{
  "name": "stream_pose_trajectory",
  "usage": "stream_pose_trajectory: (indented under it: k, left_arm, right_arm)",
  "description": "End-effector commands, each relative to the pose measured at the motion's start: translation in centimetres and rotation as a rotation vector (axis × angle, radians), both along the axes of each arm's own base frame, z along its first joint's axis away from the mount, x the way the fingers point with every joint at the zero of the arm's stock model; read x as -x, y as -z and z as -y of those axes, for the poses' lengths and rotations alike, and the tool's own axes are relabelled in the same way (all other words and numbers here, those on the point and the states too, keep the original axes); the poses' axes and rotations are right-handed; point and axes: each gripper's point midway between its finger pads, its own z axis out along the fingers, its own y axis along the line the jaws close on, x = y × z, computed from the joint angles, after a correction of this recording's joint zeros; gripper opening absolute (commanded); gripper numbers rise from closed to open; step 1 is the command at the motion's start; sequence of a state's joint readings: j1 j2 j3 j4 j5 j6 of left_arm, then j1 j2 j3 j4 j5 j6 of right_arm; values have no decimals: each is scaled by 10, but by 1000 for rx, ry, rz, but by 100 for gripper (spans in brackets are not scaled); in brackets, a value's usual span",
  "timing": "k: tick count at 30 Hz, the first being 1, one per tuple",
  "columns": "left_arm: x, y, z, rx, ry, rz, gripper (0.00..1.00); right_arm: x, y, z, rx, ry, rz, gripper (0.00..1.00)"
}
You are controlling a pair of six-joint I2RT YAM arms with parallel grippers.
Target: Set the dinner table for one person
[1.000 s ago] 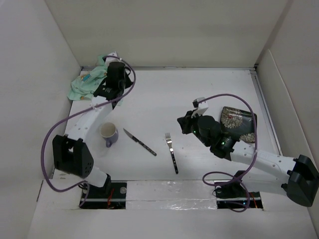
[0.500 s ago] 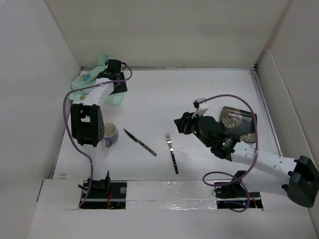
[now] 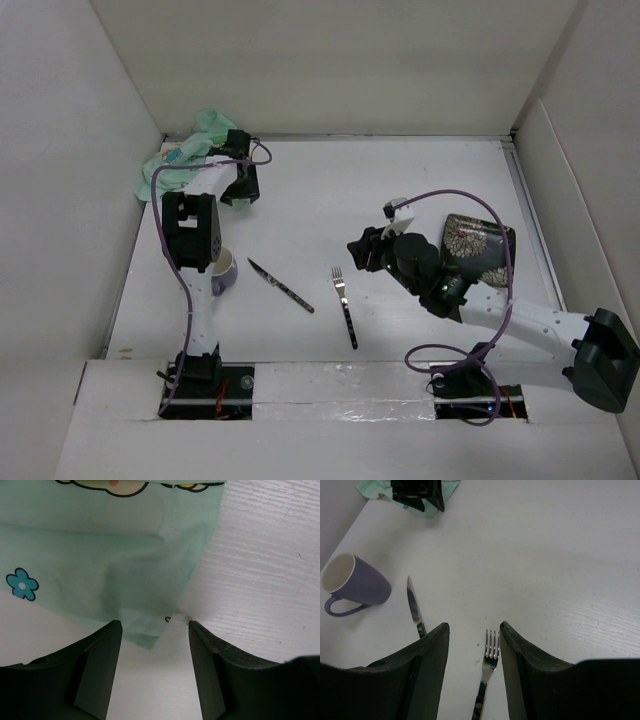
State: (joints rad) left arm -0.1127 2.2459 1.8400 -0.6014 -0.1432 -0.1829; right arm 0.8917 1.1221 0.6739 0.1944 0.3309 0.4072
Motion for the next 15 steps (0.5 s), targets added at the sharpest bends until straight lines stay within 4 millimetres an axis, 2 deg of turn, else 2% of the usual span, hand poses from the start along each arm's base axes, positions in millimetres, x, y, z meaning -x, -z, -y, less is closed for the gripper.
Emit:
stream_pose_trajectory:
  k: [1, 6, 10, 11, 14, 15]
  left_arm:
    - [-2, -5, 1, -14, 18, -5, 53]
    - [5, 14, 2, -63, 23, -46, 51]
    - [5, 18, 3, -83, 20, -43, 29]
    - [4, 16, 3, -81, 22, -36, 18]
    - [2, 14, 9, -76, 35, -30, 0]
    - [-1, 8, 12, -58, 37, -21, 0]
  right_arm:
    - [-4, -25, -7, -47, -6, 59, 51]
    - [-4, -29, -3, -59, 10, 70, 51]
    - [-3, -32, -1, -64, 15, 72, 51]
    - [-4, -30, 0, -62, 21, 70, 51]
    - [-4, -32, -1, -63, 21, 73, 51]
    - [-4, -31, 0, -61, 27, 73, 51]
